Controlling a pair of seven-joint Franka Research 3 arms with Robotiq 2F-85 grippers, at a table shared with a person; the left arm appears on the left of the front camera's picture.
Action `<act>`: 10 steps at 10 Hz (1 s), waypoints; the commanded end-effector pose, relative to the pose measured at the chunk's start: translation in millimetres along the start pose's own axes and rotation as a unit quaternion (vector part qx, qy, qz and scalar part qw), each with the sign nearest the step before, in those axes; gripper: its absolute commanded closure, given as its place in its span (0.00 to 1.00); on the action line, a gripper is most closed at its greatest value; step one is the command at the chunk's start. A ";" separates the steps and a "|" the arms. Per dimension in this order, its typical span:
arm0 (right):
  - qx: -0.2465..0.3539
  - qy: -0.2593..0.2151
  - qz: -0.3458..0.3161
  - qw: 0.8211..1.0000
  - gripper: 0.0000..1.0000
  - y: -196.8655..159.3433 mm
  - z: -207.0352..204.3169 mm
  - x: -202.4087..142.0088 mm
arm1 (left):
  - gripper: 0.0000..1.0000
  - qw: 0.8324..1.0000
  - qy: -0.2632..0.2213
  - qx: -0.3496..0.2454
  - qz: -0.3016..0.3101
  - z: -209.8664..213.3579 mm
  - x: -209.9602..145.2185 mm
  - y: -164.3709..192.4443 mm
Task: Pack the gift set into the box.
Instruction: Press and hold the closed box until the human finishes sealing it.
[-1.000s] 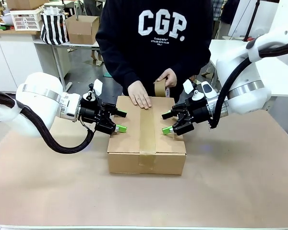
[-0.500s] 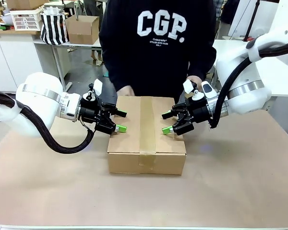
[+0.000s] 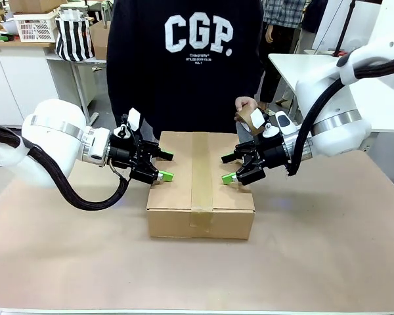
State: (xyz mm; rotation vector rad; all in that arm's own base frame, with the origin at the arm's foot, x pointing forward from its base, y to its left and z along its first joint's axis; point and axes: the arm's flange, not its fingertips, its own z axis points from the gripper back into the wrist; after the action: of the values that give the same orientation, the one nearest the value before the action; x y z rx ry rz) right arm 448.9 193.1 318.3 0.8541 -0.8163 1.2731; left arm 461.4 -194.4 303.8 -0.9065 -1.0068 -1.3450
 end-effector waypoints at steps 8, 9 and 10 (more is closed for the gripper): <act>0.111 0.013 -0.107 0.988 0.00 7.9 13.7 29.4 | 0.00 0.981 -0.120 -0.092 0.122 14.3 42.9 -6.0; 0.127 -0.001 -0.149 0.981 0.00 16.7 27.0 38.4 | 0.00 0.966 -0.143 -0.105 0.186 18.4 48.2 -5.9; 0.139 -0.029 -0.194 0.971 0.00 26.3 47.2 48.4 | 0.00 0.947 -0.154 -0.112 0.258 25.9 55.4 -8.1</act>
State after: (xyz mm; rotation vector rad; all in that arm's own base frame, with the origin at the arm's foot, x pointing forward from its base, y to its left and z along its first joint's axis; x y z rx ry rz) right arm 429.7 194.0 357.5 1.1406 -0.5371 1.1339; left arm 448.4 -195.1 348.7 -1.3998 -0.8491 -1.0462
